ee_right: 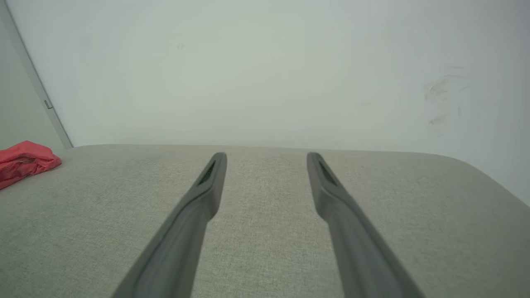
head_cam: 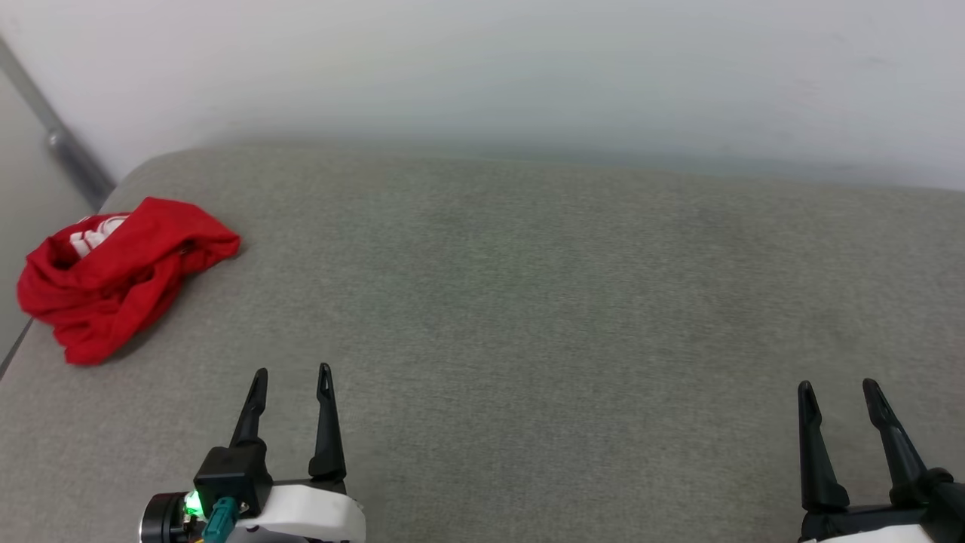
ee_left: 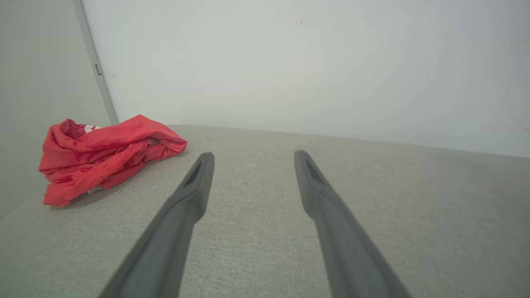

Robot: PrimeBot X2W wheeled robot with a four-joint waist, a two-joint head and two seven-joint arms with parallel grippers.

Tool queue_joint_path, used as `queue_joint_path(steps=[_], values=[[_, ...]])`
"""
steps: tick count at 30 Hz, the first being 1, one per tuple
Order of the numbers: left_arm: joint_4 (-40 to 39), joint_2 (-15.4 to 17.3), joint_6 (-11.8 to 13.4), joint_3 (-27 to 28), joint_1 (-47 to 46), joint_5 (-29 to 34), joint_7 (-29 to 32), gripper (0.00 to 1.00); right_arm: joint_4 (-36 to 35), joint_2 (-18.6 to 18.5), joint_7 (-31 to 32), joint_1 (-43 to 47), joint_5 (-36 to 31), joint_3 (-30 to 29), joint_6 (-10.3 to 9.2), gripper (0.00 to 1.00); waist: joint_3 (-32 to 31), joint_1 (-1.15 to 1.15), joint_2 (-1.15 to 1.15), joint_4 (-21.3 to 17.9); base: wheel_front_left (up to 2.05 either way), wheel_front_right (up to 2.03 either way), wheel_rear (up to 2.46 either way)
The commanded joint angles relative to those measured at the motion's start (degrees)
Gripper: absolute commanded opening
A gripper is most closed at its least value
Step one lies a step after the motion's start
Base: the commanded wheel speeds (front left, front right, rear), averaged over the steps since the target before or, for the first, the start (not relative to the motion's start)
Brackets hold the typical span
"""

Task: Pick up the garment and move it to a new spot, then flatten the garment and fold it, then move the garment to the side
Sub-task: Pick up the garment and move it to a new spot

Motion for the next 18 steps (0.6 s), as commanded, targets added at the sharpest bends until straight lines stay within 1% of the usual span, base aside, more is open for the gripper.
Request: queue_joint_path(steps=[1,7,18], values=[[-0.1,0.0,0.2,0.3,-0.5,0.1,-0.1,1.00,-0.1,0.0,-0.1,-0.8,0.2,0.1,-0.02,1.00,0.7,0.00,0.00,1.5,0.00,0.00,0.00],[-0.5,-0.1,0.5,1.7,-1.3,-0.6,-0.1,1.00,-0.5,0.0,-0.1,-2.0,-0.2,0.4,-0.02,1.00,1.6,0.00,0.00,6.3,0.00,0.00,0.00],[-0.8,-0.1,1.7,3.3,-1.2,-2.0,-0.1,1.00,-0.9,0.0,-0.1,-1.8,-1.4,0.7,-0.02,1.00,2.8,0.00,0.00,16.2,0.00,0.00,0.00]])
